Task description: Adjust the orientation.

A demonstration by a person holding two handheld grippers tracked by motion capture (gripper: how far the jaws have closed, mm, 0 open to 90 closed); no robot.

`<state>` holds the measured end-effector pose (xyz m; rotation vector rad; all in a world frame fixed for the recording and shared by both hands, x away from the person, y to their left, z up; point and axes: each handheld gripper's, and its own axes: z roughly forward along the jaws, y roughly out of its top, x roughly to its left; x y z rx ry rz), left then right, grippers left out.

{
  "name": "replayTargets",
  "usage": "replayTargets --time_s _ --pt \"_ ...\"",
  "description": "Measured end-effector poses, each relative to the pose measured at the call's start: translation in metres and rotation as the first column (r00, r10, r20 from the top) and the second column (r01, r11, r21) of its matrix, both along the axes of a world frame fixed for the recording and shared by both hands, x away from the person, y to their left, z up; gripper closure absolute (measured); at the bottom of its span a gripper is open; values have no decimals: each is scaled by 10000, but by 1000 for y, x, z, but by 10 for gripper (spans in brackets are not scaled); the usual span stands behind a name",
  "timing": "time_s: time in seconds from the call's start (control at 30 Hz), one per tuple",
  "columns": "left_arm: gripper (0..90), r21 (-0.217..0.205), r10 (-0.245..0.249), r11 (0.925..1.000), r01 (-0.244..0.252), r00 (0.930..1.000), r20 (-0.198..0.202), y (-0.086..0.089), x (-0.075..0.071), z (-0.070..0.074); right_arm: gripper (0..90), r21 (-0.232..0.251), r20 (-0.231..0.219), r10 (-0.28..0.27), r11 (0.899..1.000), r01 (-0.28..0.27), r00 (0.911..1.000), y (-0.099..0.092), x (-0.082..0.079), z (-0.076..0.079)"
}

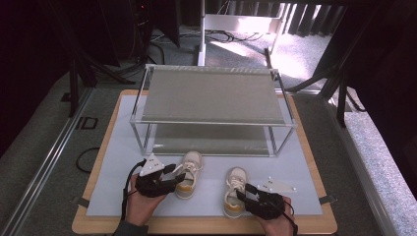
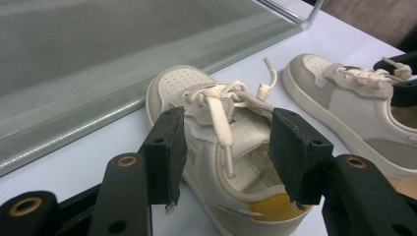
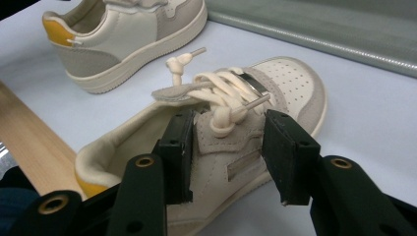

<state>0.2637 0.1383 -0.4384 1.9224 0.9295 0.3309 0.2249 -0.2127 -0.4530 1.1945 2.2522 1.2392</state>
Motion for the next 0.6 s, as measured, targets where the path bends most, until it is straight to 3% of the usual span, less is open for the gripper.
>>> replayTargets --time_s 0.2,0.6 --pt "481 32 -82 10000 82 10000 -42 -2 0 -1 640 -66 415 -20 10000 22 9991 7 9 0" --pt "480 -25 -94 10000 94 9999 -71 -2 0 -2 639 31 428 492 9988 -493 9979 24 36 -1"
